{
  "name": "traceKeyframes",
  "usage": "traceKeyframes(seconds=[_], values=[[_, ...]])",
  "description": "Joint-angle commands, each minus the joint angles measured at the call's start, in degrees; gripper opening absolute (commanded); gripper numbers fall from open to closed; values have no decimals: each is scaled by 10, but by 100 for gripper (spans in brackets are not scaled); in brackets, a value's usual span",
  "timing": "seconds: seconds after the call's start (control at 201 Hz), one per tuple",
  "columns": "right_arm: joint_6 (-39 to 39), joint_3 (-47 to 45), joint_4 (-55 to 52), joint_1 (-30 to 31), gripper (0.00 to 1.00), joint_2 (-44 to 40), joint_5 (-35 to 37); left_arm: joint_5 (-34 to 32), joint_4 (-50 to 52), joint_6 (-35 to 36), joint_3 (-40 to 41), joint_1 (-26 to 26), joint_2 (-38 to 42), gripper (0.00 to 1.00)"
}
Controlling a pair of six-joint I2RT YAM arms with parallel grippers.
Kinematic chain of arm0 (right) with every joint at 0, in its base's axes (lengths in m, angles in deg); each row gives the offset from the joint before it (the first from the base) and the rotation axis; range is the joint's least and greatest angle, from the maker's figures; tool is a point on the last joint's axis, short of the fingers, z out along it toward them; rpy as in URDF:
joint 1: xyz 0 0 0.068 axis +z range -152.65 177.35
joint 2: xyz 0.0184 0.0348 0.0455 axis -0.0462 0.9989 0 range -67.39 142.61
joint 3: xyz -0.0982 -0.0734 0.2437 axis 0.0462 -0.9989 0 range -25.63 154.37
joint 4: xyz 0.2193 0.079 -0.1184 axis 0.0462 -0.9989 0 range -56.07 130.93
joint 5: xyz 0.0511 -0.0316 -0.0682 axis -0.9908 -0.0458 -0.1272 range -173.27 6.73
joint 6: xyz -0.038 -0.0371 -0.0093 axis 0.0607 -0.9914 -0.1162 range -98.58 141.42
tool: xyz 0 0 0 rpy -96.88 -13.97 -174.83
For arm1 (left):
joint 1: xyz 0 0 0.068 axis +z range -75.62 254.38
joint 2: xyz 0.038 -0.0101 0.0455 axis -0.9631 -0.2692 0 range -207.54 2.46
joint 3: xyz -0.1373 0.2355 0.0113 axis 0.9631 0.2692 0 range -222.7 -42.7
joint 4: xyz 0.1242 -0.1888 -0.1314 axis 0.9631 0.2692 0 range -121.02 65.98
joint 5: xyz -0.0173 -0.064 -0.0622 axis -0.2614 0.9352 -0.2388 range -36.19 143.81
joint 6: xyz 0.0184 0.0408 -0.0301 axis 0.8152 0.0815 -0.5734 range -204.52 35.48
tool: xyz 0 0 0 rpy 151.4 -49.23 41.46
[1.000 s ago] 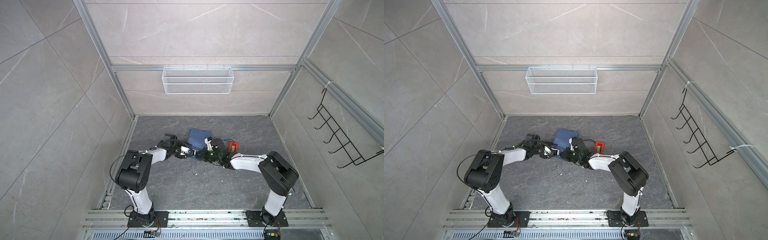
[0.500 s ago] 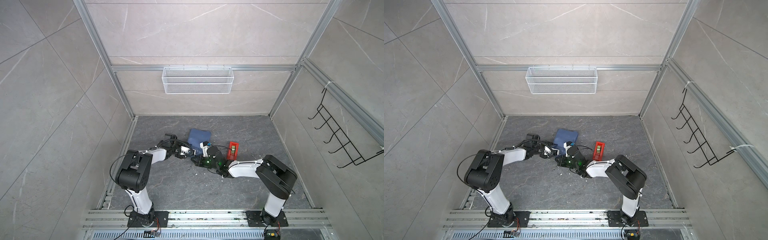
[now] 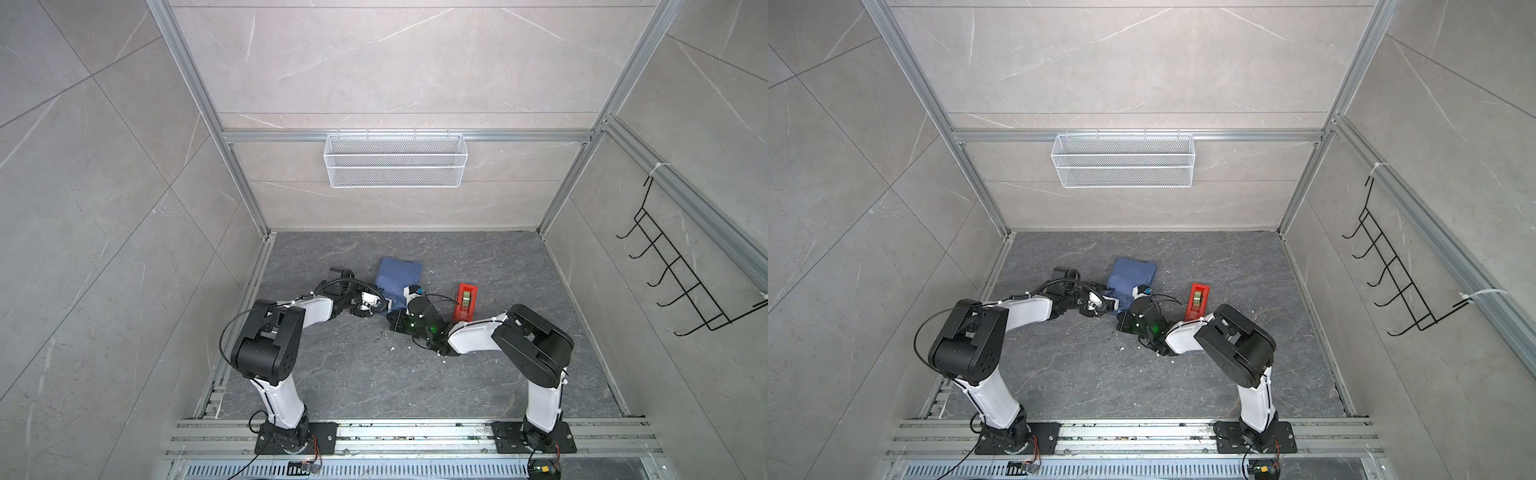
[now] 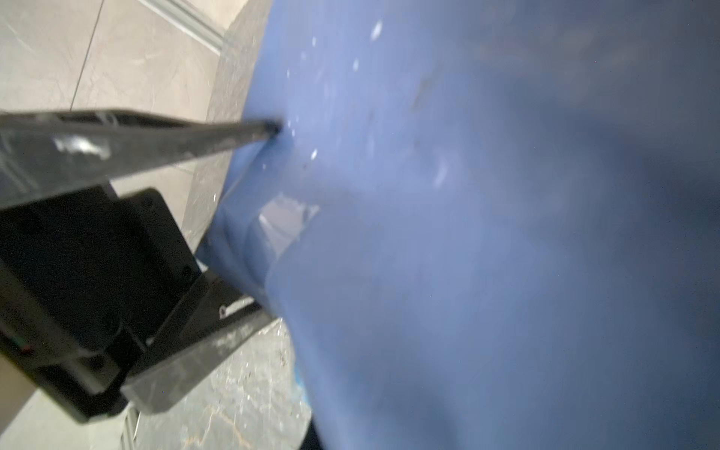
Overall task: Wrap a gift box in wrapping paper
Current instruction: Stick the wrapping paper to the gift box.
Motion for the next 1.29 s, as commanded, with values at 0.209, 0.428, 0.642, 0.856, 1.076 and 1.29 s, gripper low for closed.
traceKeyframes(seconds=[0.209, 0.428, 0.642, 0.856, 1.076, 1.29], values=[[-4, -21, 27, 8, 0, -16, 26, -44, 122, -12, 25, -14, -42, 62], [-14, -3, 42, 28, 0, -4, 9, -45, 123, -12, 24, -15, -45, 62], [-25, 39, 21, 21, 0, 41, 49, -47, 122, -9, 25, -16, -47, 62], [-18, 17, 55, 11, 0, 34, 94, -44, 122, -9, 24, -16, -48, 62], [-15, -6, 30, 8, 0, 38, 95, -44, 120, -7, 26, -16, -45, 62], [-5, -58, 48, 8, 0, 28, 88, -40, 120, -13, 24, -12, -39, 62]])
